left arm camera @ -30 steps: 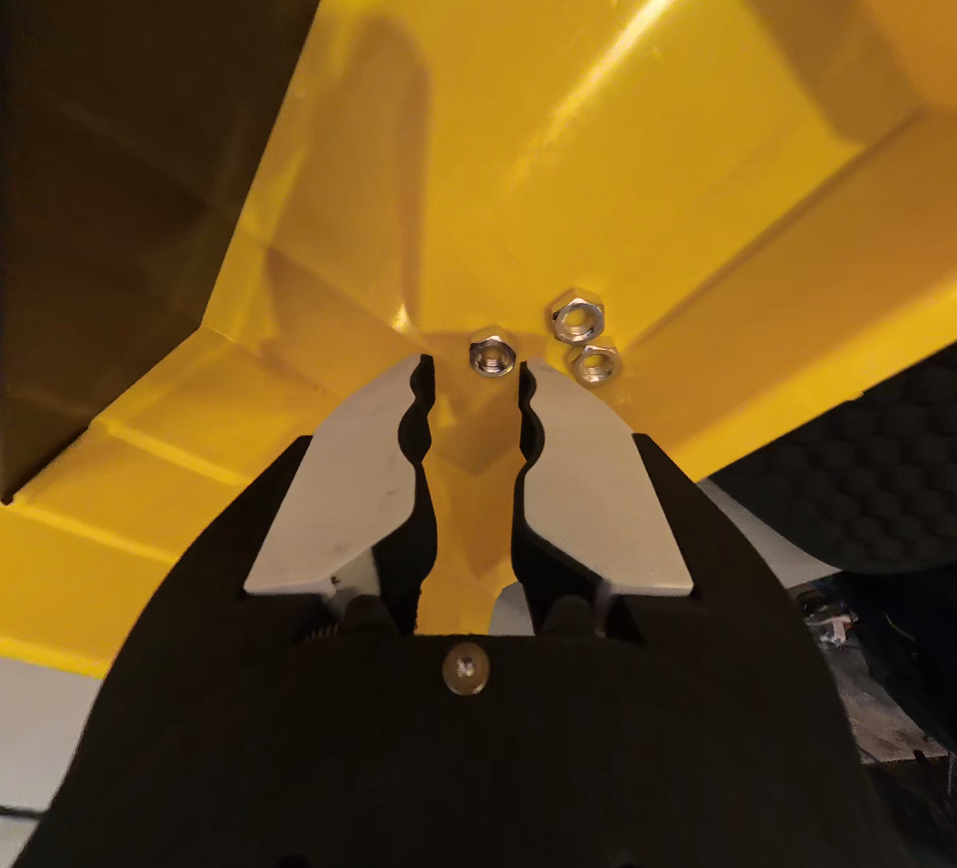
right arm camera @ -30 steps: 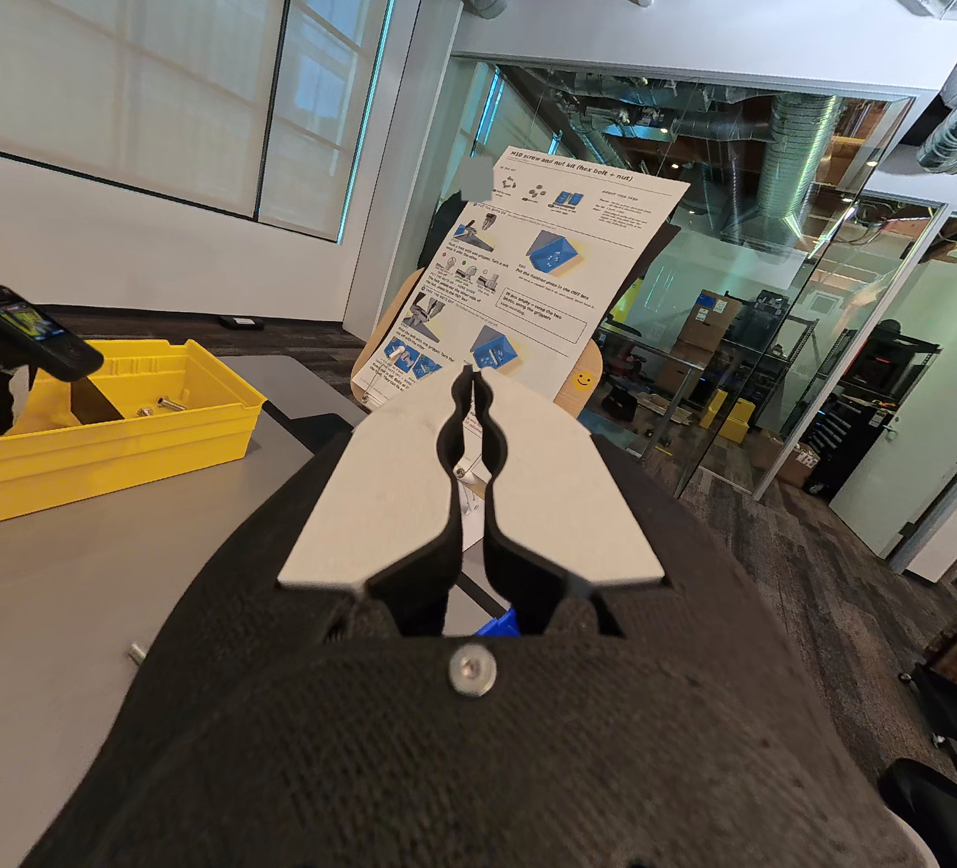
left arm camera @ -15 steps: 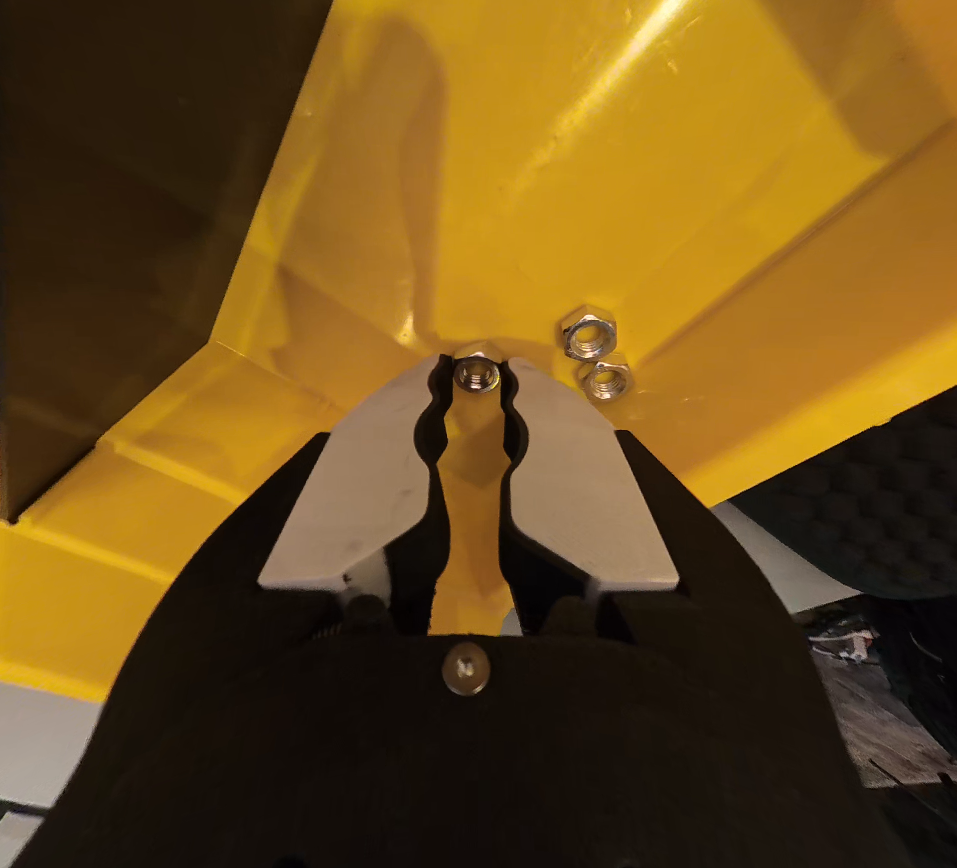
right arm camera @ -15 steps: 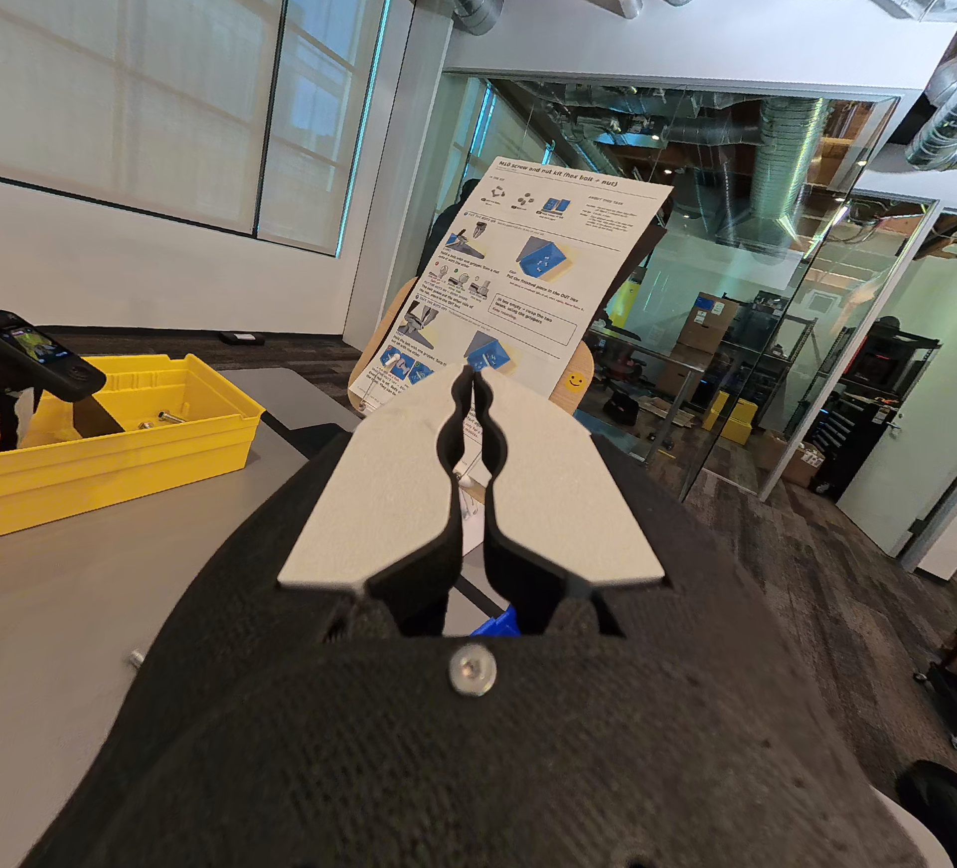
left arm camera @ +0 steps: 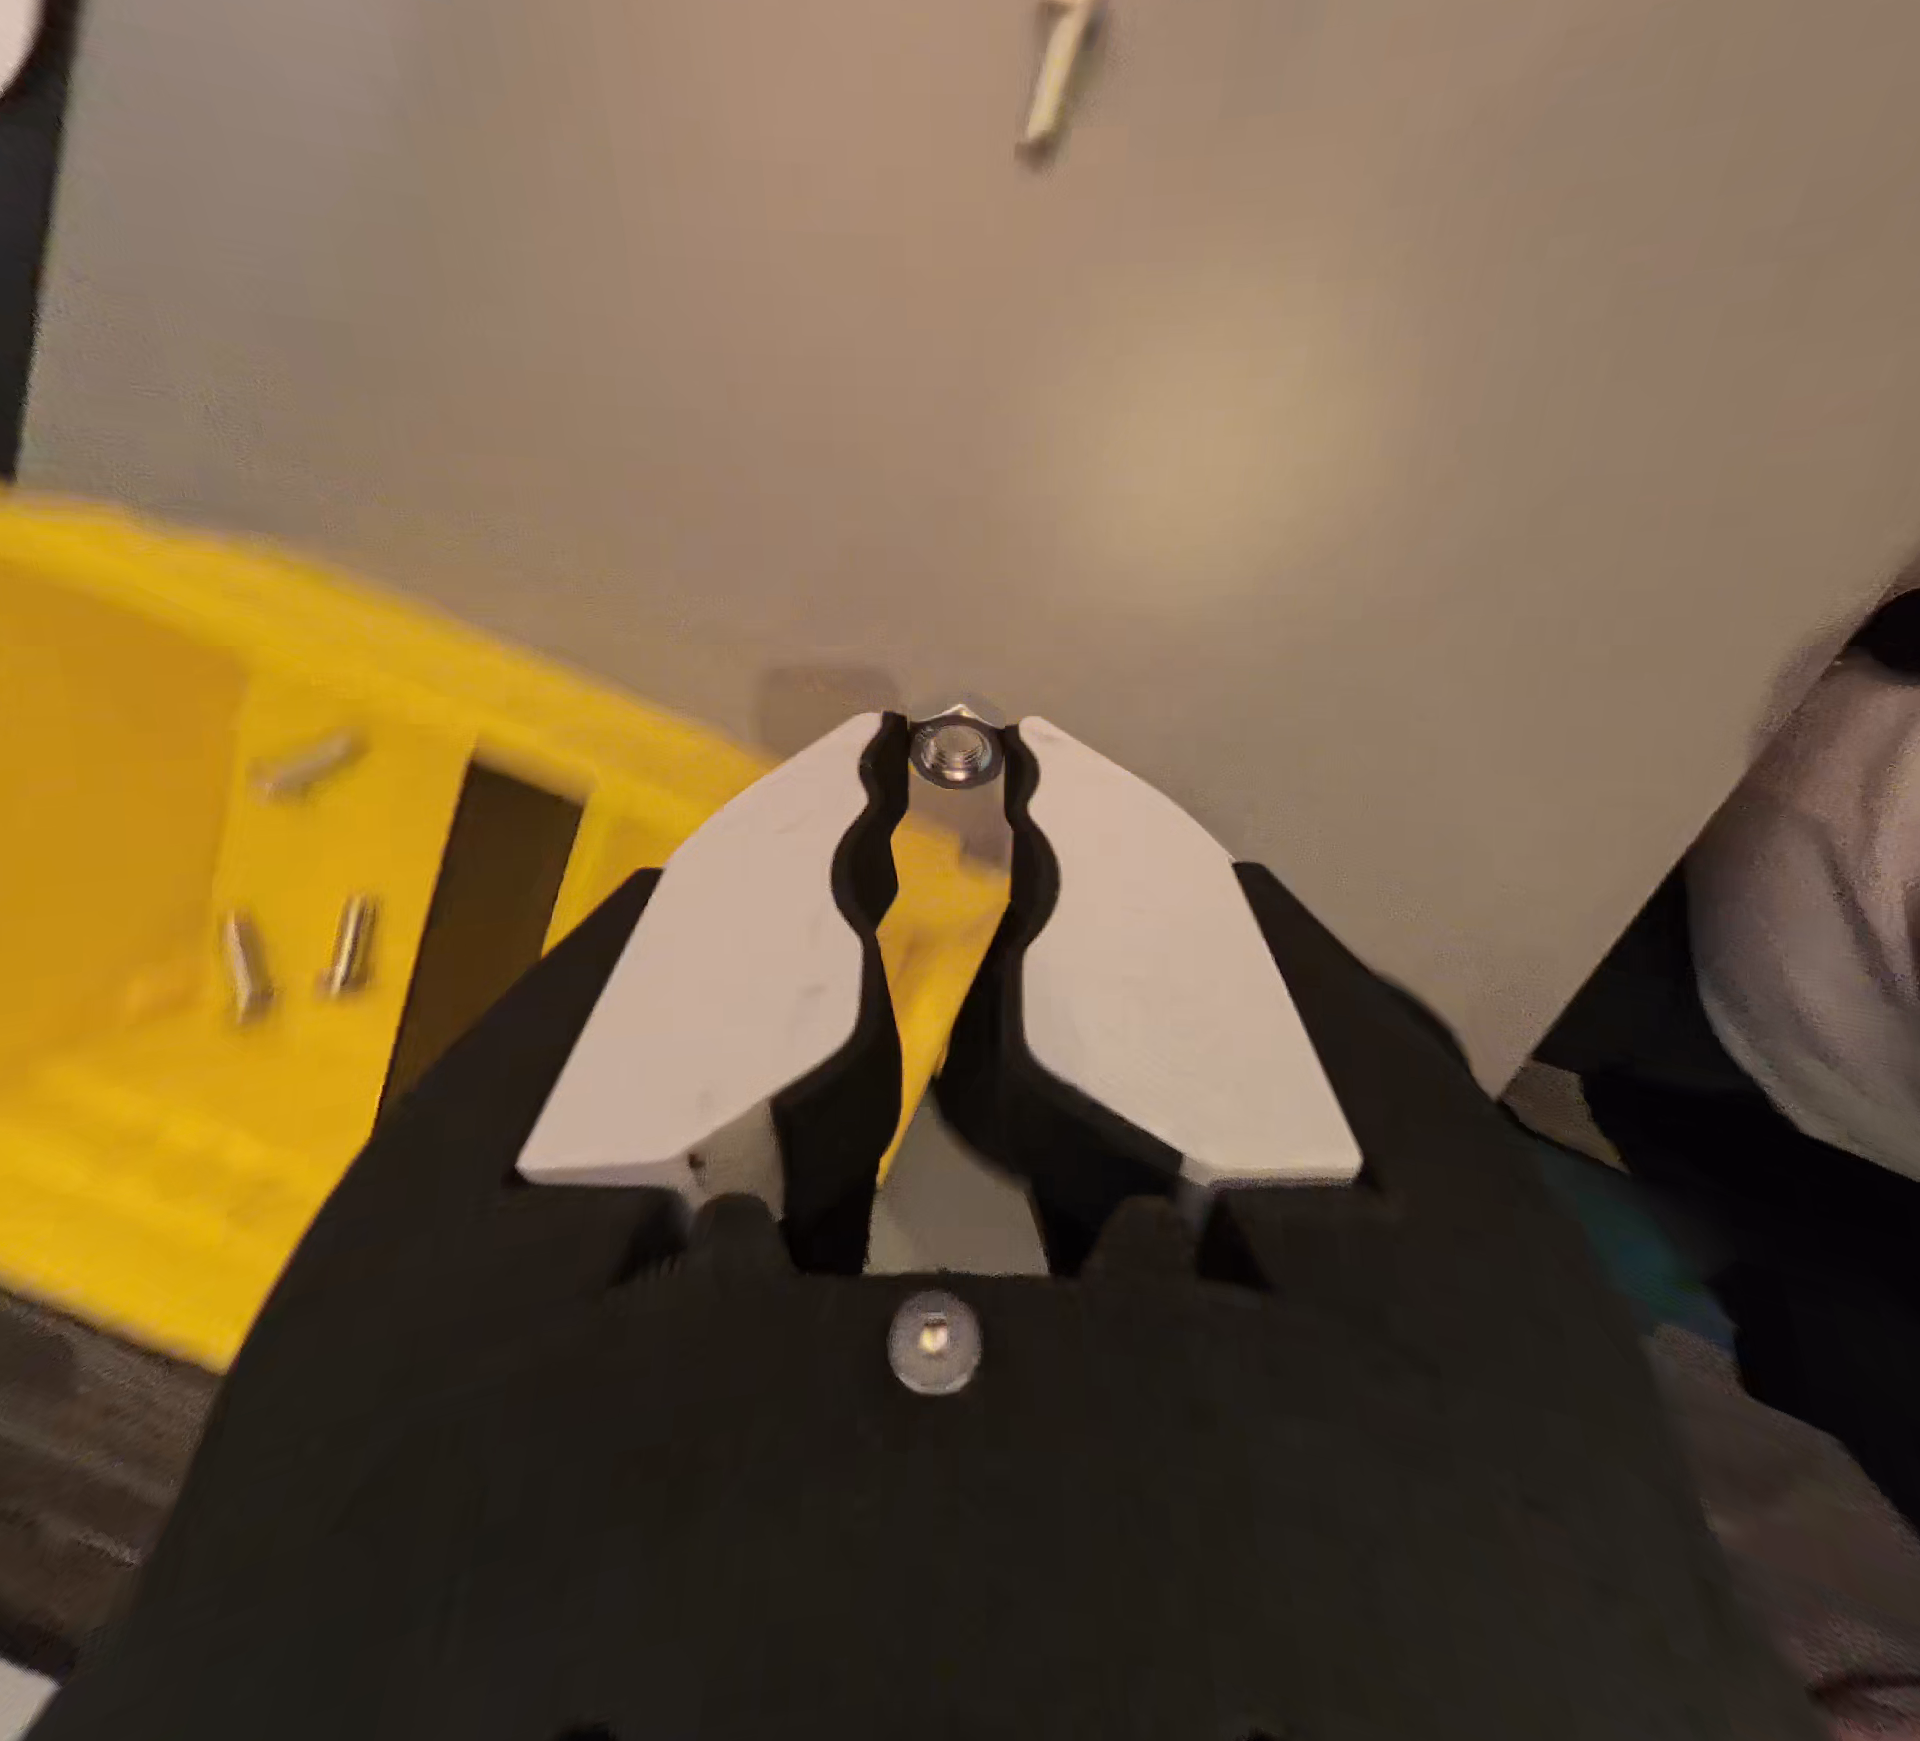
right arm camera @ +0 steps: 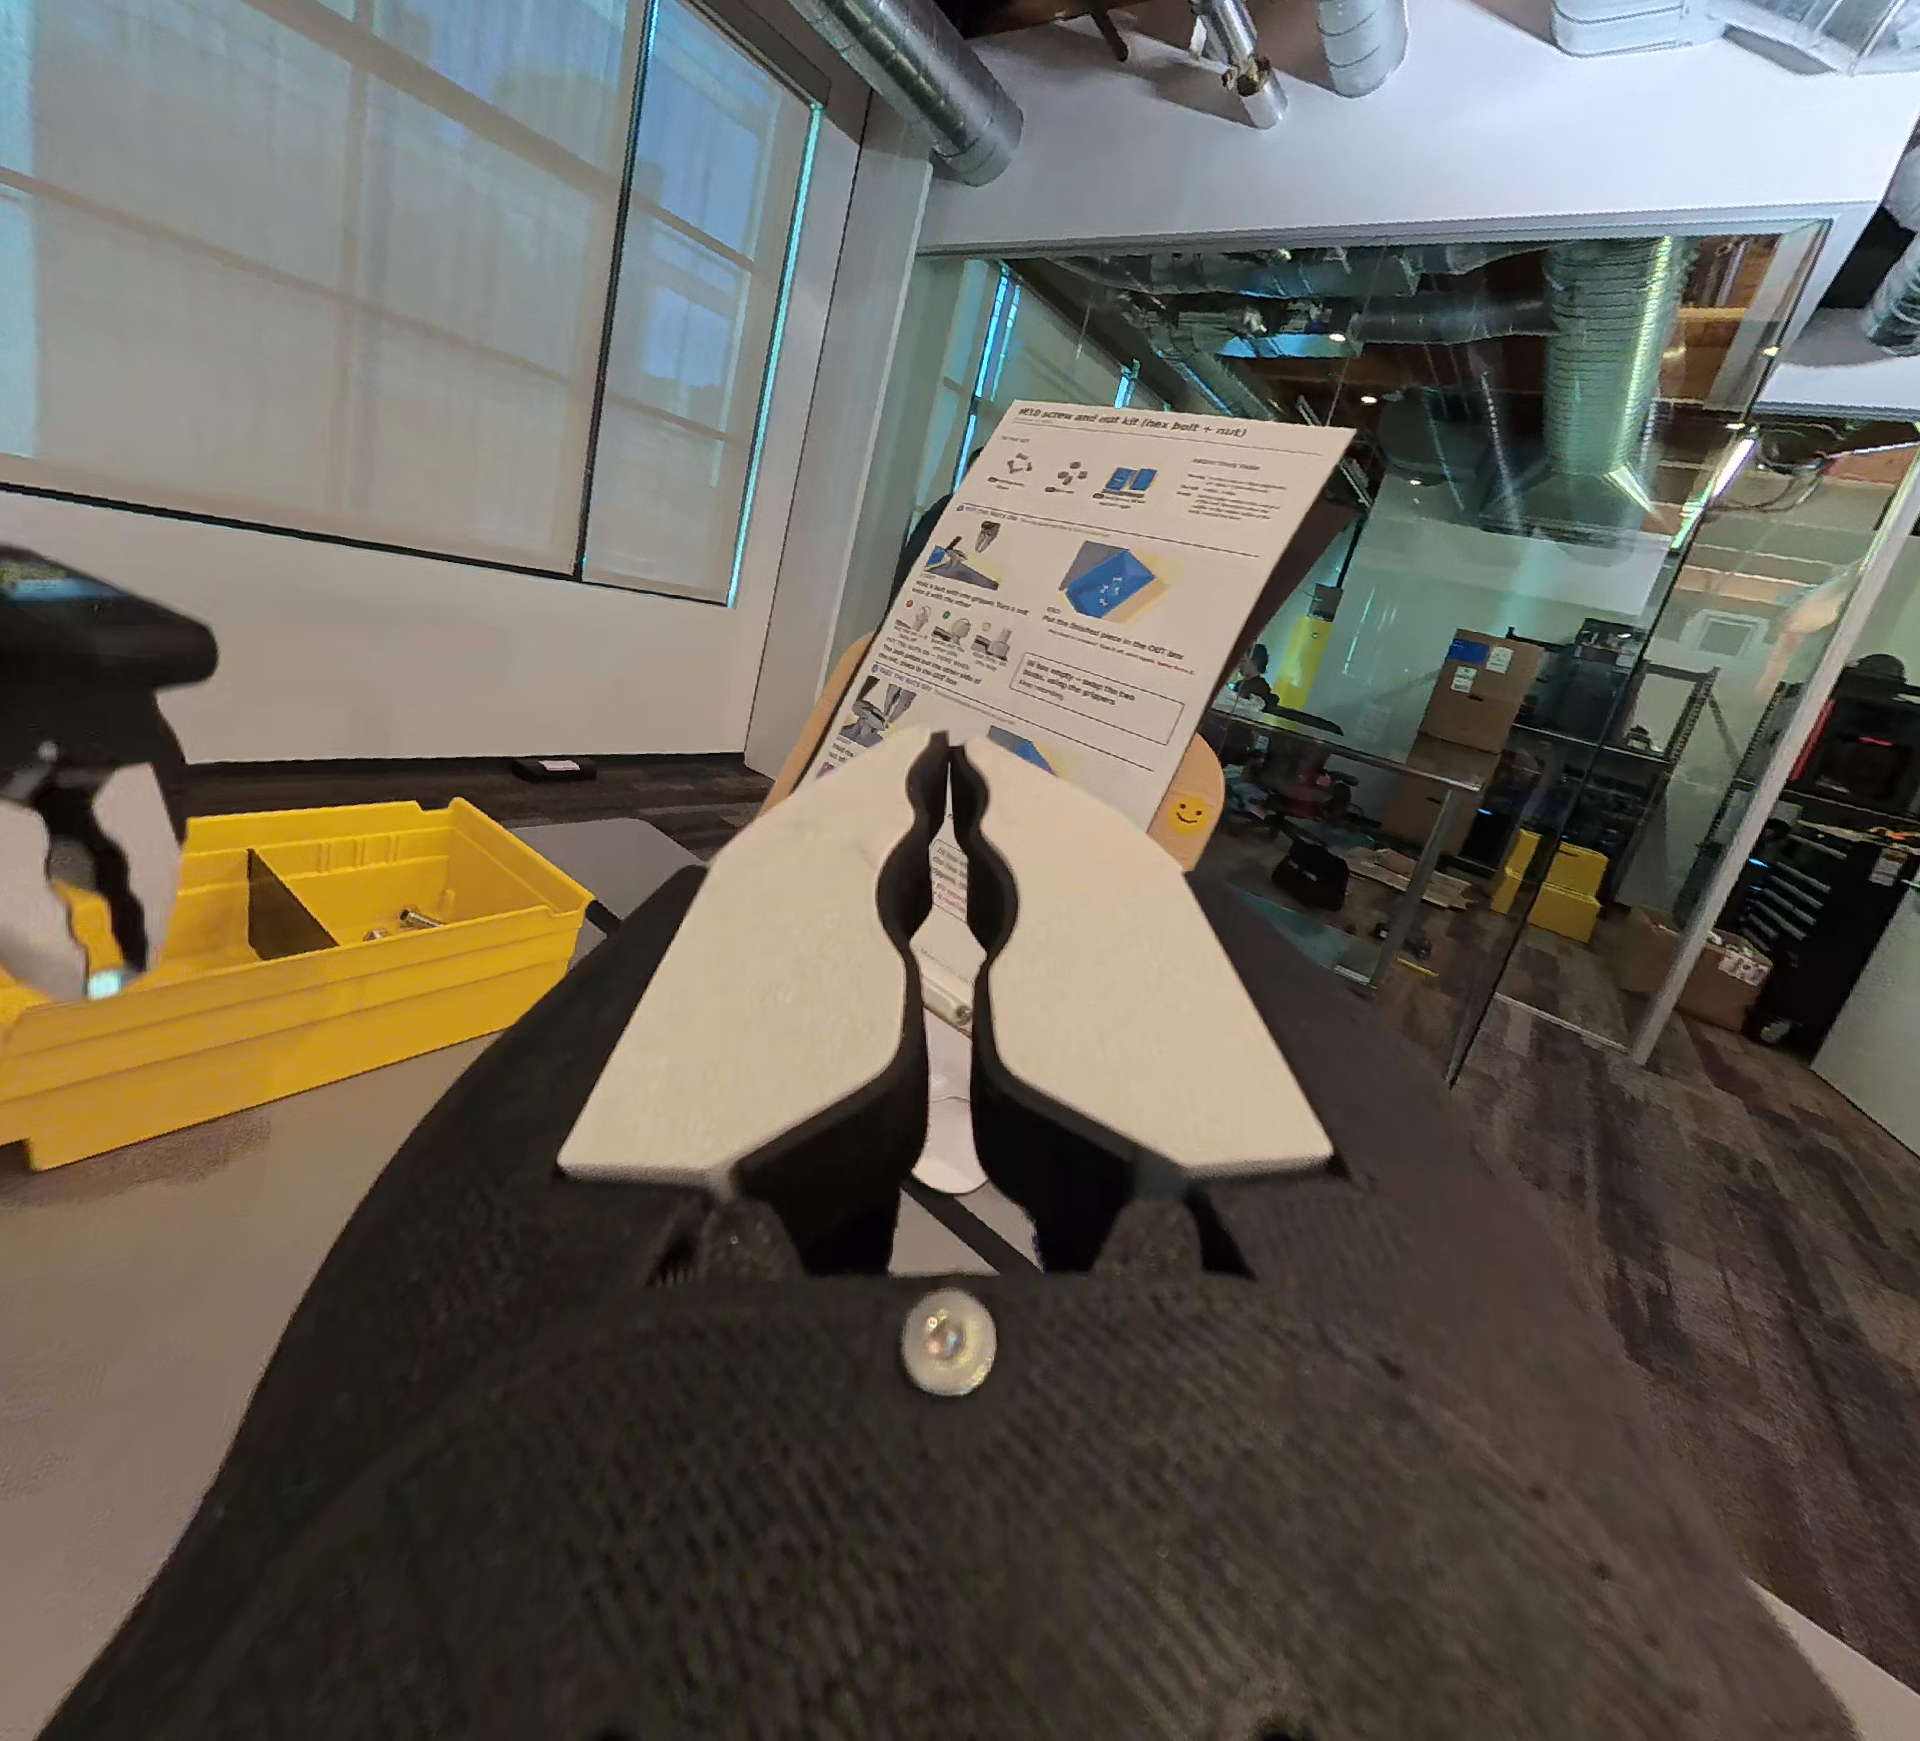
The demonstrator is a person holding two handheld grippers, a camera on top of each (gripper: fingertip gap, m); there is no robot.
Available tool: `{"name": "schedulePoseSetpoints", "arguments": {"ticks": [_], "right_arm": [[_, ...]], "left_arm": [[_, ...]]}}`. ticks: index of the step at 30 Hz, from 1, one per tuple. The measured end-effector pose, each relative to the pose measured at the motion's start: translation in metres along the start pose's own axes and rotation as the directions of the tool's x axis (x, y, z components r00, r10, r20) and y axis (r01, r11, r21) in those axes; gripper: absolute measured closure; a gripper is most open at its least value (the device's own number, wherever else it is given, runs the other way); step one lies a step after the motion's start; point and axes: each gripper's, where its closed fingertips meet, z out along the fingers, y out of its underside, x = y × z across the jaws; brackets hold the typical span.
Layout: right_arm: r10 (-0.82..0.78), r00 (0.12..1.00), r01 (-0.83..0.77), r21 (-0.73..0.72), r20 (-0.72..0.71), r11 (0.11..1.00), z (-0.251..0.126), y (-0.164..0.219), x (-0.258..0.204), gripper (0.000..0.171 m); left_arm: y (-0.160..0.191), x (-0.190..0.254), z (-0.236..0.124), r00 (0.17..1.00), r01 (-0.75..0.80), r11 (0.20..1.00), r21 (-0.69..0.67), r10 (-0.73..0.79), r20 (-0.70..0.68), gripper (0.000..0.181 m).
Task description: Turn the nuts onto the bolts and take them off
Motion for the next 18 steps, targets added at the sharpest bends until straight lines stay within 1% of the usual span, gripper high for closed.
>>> {"name": "schedulePoseSetpoints", "arguments": {"ticks": [3,4,5,7,8,10,13,18], "right_arm": [[-0.029,1.0,0.029,-0.024,0.012,0.999,0.005,0.002,-0.008,0.17],[-0.041,0.999,0.041,-0.034,0.012,0.999,0.006,0.003,-0.009,0.17],[-0.053,0.999,0.053,-0.044,0.009,0.998,0.007,0.005,-0.01,0.17],[-0.075,0.997,0.075,-0.066,0.002,0.995,0.009,0.008,-0.011,0.17],[-0.083,0.997,0.083,-0.077,0.0,0.994,0.01,0.01,-0.011,0.17],[-0.091,0.996,0.091,-0.092,-0.001,0.992,0.012,0.013,-0.01,0.17],[-0.094,0.996,0.093,-0.1,0.0,0.991,0.013,0.016,-0.009,0.17],[-0.082,0.997,0.083,-0.087,0.013,0.993,0.016,0.015,-0.011,0.17]], "left_arm": [[-0.04,0.035,0.061,0.986,-0.163,0.986,-0.026,0.164,0.033,0.164],[-0.05,0.045,0.081,0.979,-0.201,0.979,-0.03,0.202,0.025,0.164],[-0.059,0.054,0.099,0.975,-0.222,0.974,-0.032,0.223,0.005,0.164],[-0.071,0.072,0.124,0.969,-0.238,0.971,-0.037,0.234,-0.083,0.164],[-0.077,0.079,0.131,0.964,-0.24,0.97,-0.031,0.235,-0.123,0.164],[-0.086,0.087,0.143,0.956,-0.253,0.967,-0.033,0.244,-0.16,0.164],[-0.087,0.092,0.16,0.948,-0.286,0.956,-0.068,0.272,-0.164,0.164],[-0.093,0.099,0.164,0.947,-0.257,0.965,-0.04,0.244,-0.207,0.164]]}}
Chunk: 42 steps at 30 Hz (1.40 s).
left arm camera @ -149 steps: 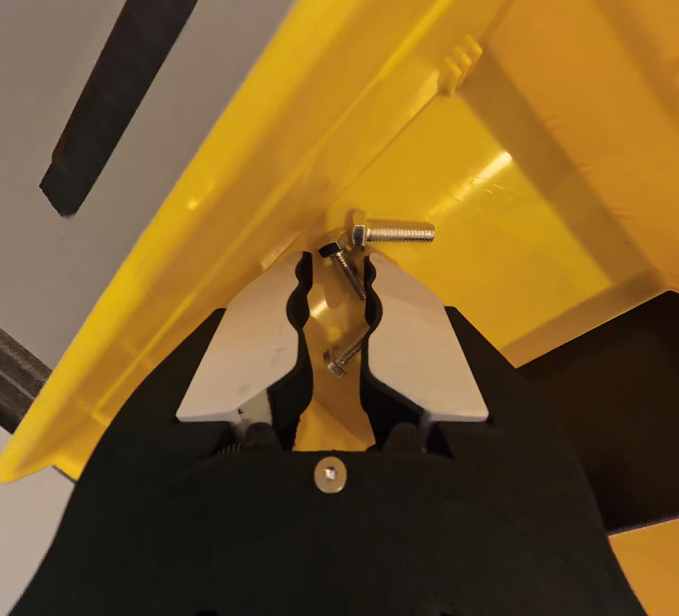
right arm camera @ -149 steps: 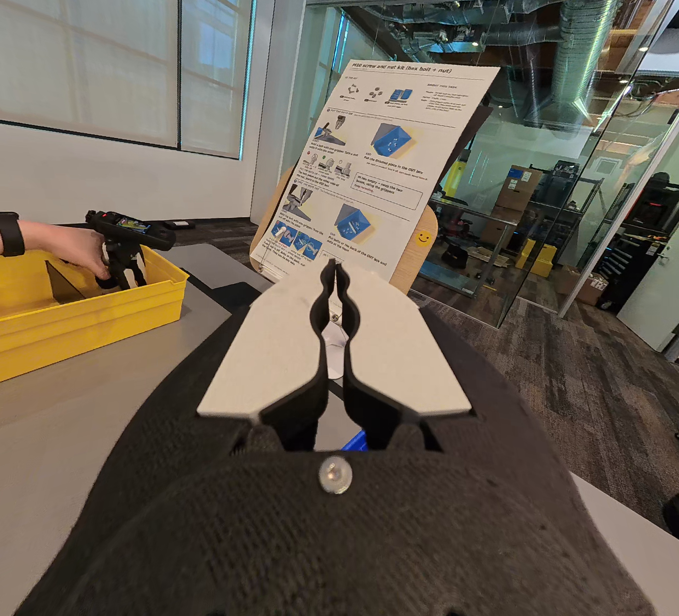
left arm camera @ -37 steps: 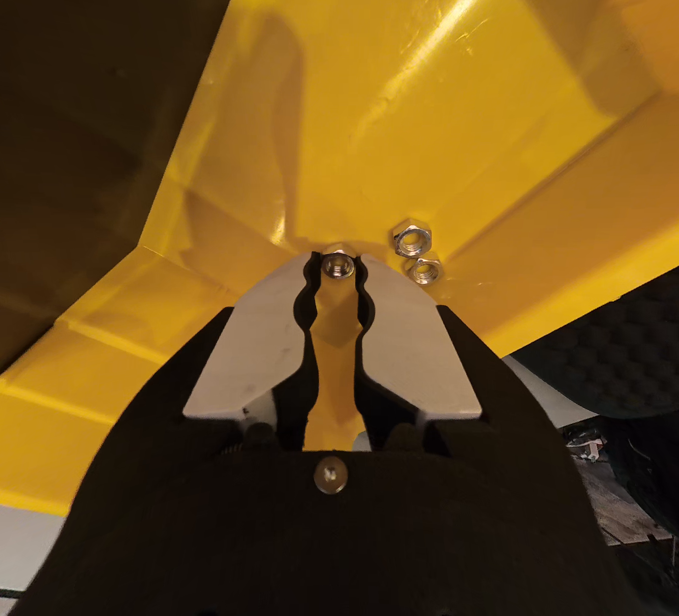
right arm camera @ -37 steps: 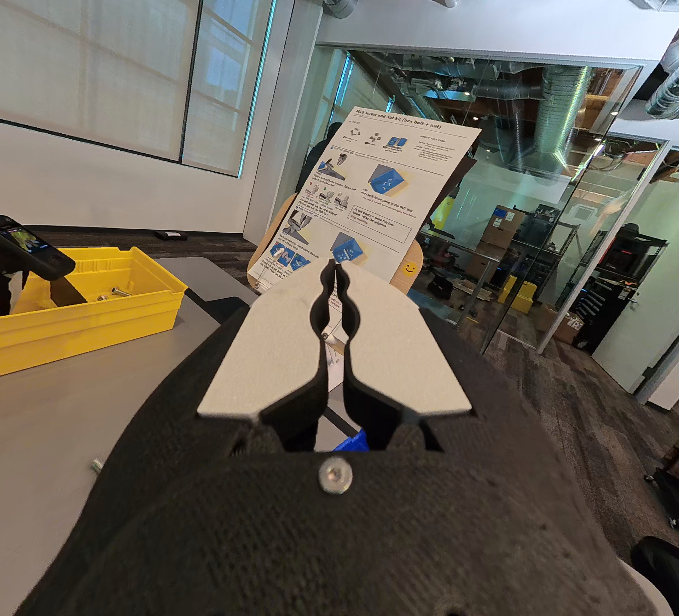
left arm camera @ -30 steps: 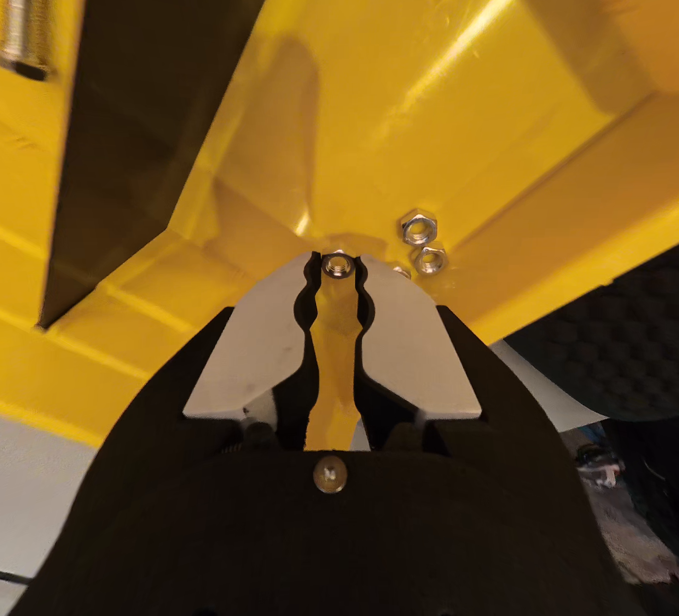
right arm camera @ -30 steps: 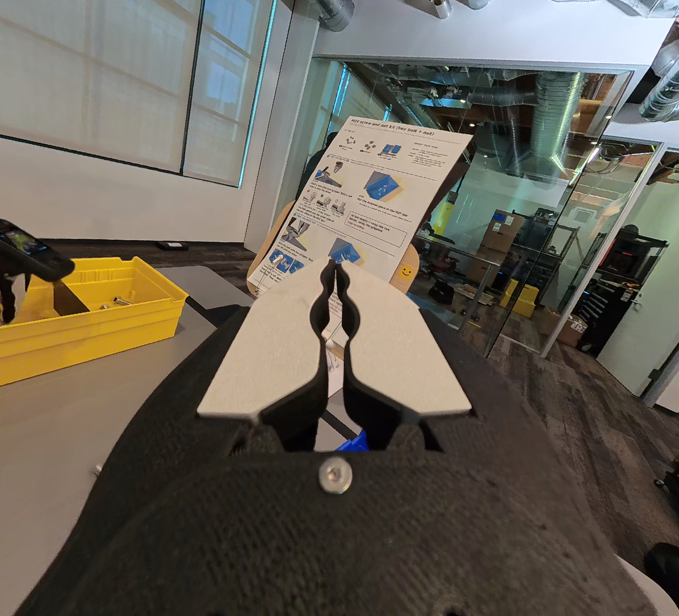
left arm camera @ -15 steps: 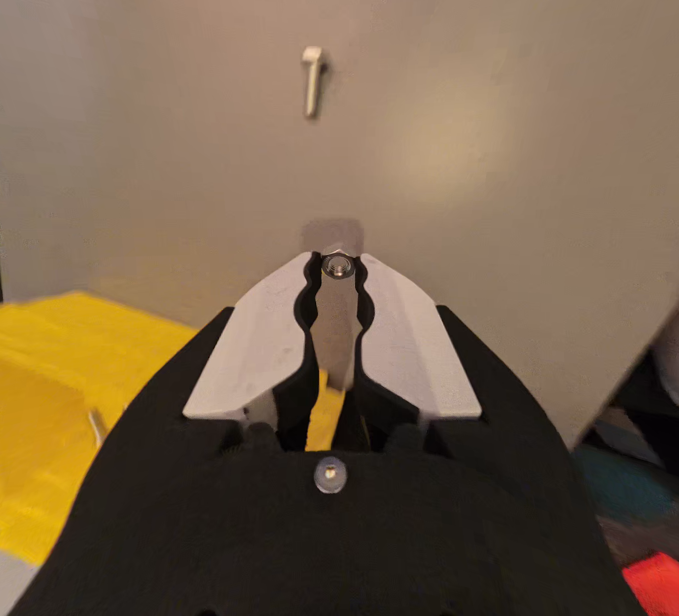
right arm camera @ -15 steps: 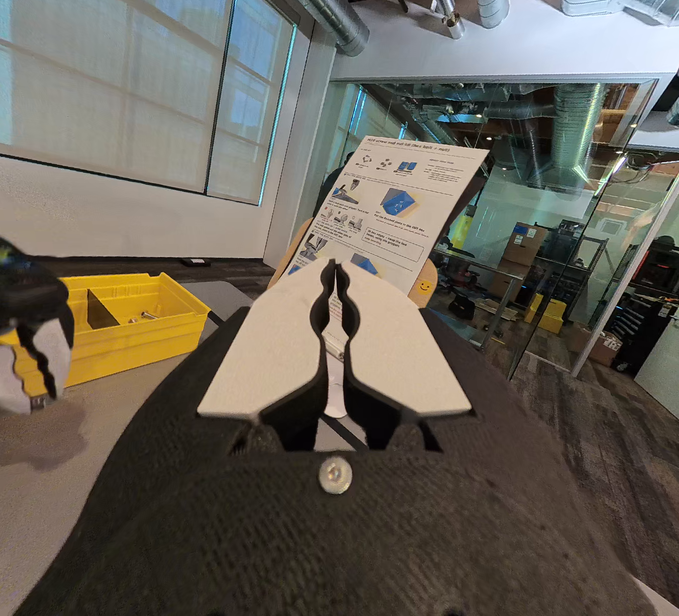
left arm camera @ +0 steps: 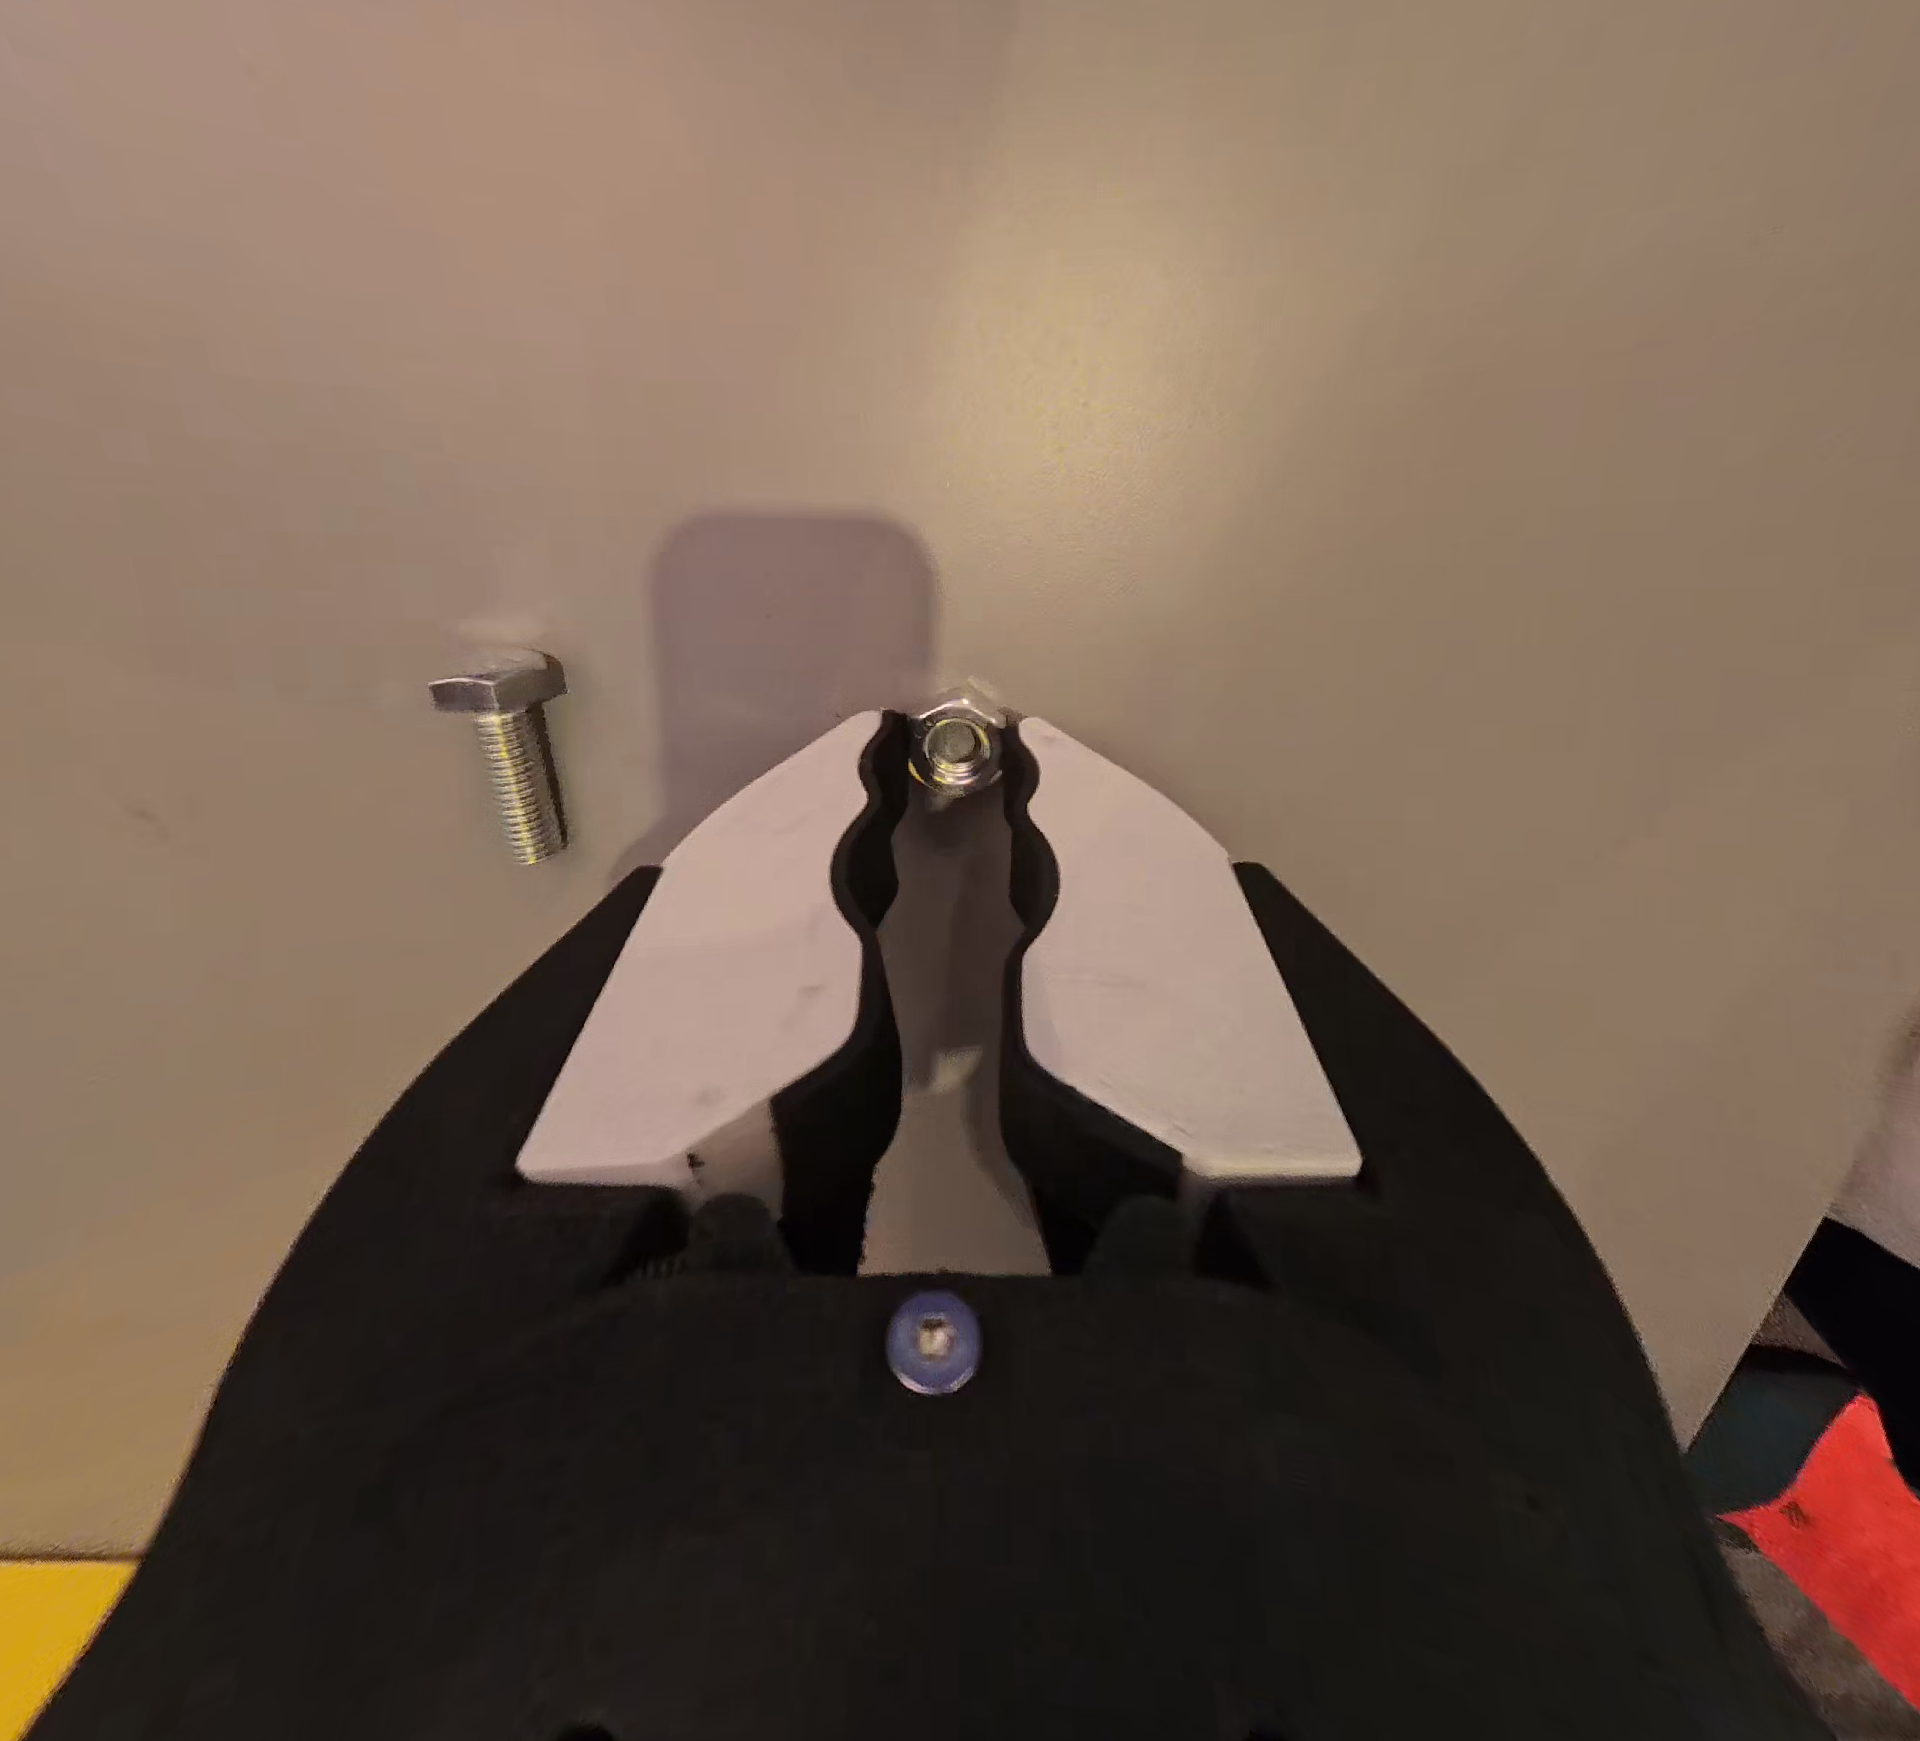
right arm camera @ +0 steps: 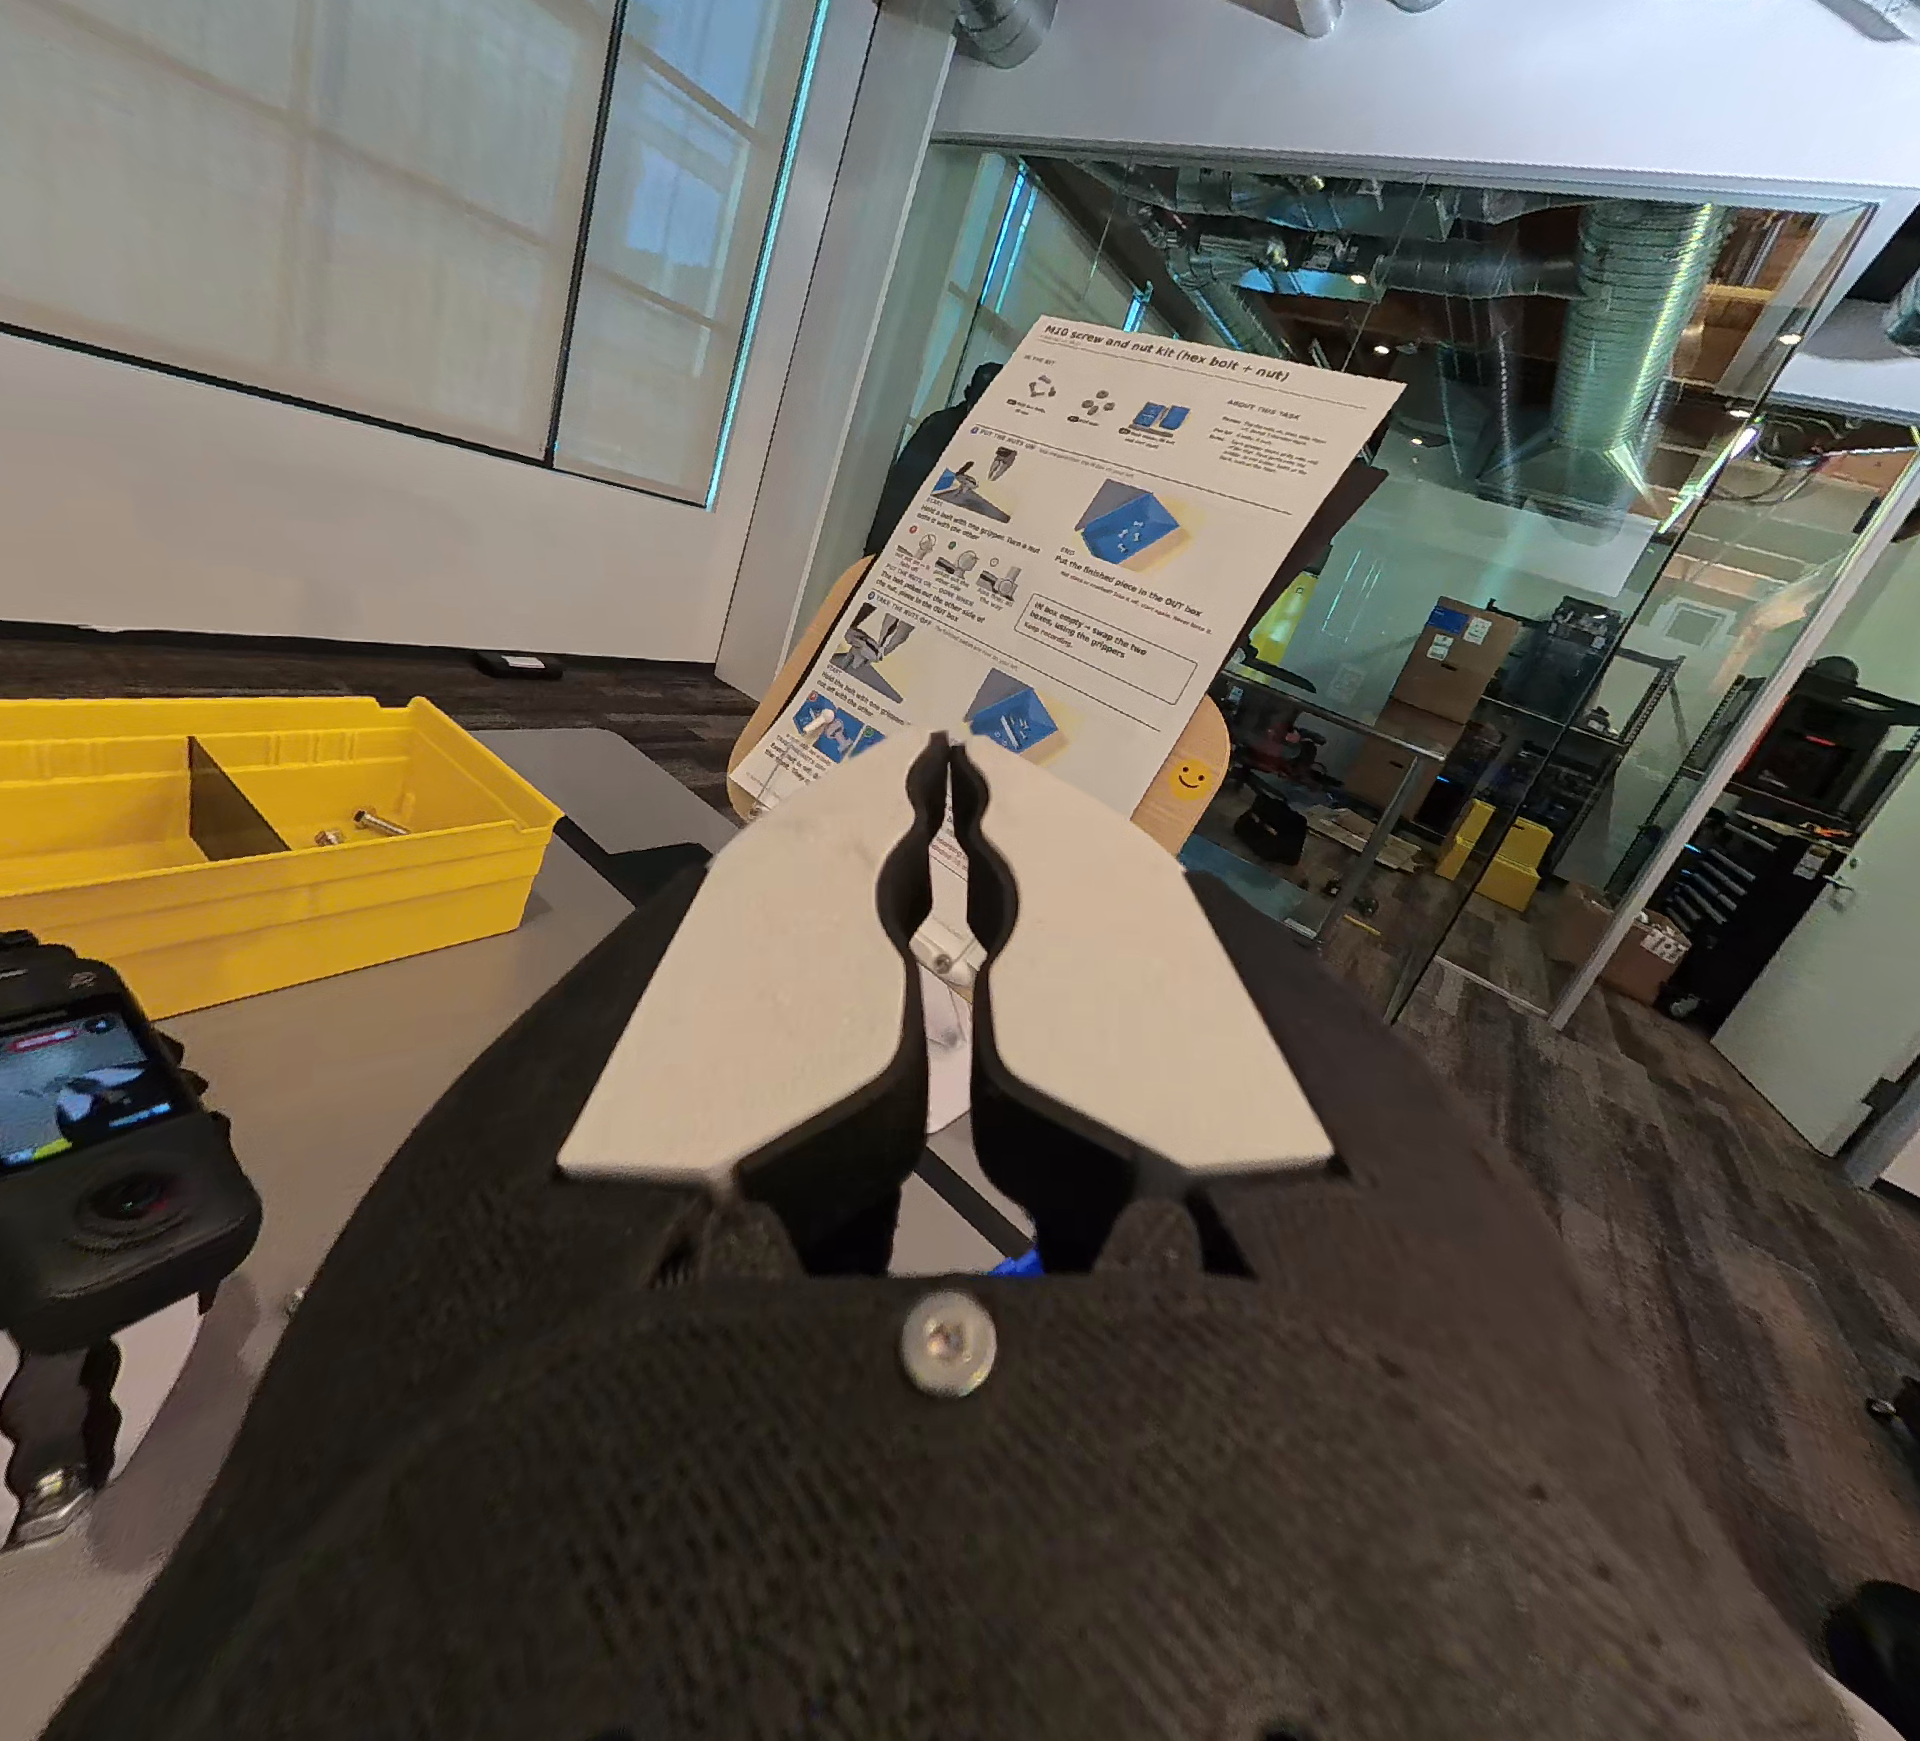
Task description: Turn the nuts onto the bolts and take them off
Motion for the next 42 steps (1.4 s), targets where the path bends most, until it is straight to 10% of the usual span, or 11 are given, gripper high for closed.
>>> {"name": "schedulePoseSetpoints", "arguments": {"ticks": [3,8,21,27,34,42], "right_arm": [[-0.005,1.0,0.005,-0.002,0.006,1.0,0.001,0.0,-0.001,0.17],[0.007,1.0,-0.007,0.01,0.009,1.0,0.001,-0.001,0.001,0.17],[0.006,0.999,-0.005,-0.025,0.051,1.0,0.013,0.006,-0.012,0.17],[-0.136,0.973,0.144,-0.031,0.187,0.989,0.036,0.009,-0.061,0.169],[-0.568,0.742,0.59,0.055,0.356,0.805,0.065,0.038,-0.16,0.162],[-0.838,0.413,0.891,0.031,0.357,0.452,0.104,0.11,-0.215,0.139]], "left_arm": [[-0.004,-0.013,-0.013,0.998,0.034,0.997,0.063,-0.037,0.044,0.141],[-0.003,-0.064,-0.051,0.968,0.156,0.966,0.207,-0.191,0.162,0.152],[0.006,-0.088,-0.005,0.965,0.227,0.966,0.122,-0.24,0.103,0.171],[-0.024,-0.101,-0.079,0.928,0.326,0.845,0.425,-0.372,0.028,0.172],[-0.038,-0.103,-0.188,0.901,0.405,0.651,0.642,-0.405,-0.157,0.172],[-0.008,-0.089,-0.203,0.85,0.524,0.587,0.617,-0.407,-0.335,0.172]]}}
